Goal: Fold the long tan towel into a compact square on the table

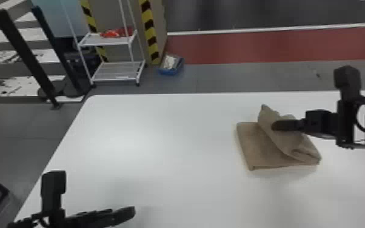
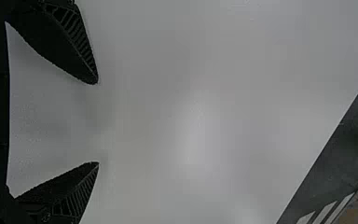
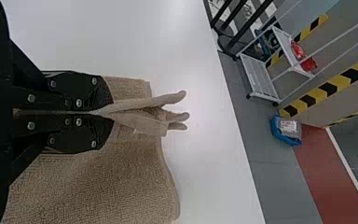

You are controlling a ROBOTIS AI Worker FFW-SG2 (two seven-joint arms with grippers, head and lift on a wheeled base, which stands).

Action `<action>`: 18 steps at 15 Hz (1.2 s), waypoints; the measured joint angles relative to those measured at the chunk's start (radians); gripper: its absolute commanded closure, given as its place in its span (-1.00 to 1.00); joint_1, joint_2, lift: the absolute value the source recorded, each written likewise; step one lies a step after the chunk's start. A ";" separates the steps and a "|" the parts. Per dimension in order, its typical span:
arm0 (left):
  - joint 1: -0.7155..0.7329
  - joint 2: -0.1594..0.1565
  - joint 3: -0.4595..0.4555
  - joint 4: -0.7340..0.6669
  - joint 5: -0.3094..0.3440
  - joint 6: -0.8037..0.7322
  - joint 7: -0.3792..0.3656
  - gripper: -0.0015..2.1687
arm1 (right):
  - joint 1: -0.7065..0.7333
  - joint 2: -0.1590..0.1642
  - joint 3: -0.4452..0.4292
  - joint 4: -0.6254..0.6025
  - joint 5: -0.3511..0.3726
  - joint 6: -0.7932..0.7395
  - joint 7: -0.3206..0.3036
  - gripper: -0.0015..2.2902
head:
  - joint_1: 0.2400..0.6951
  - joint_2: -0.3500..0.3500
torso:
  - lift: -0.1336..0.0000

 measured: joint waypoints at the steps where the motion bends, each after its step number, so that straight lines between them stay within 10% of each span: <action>1: 0.002 0.000 0.004 0.000 0.003 -0.002 -0.003 -0.92 | 0.007 0.000 0.009 0.001 0.005 -0.022 -0.012 -0.81 | 1.00 0.38 | -0.87; 13: -0.001 0.000 0.005 -0.091 0.015 0.025 -0.014 -0.92 | 0.113 0.000 -0.070 -0.070 -0.131 -0.092 0.000 -0.93 | 1.00 0.36 | -0.87; 14: -0.008 0.000 -0.008 -0.112 0.014 0.034 -0.015 -0.92 | 0.138 0.000 -0.081 -0.093 -0.128 -0.096 0.007 -0.83 | 1.00 0.33 | -0.87; 16: -0.037 0.000 -0.050 -0.137 0.007 0.046 -0.016 -0.92 | 0.179 0.000 -0.091 -0.132 -0.113 -0.115 0.026 0.43 | 1.00 0.25 | -0.87; 18: -0.059 0.000 -0.095 -0.147 -0.011 0.059 -0.015 -0.92 | 0.191 0.000 -0.105 -0.143 -0.110 -0.132 0.031 0.66 | 1.00 0.18 | -0.87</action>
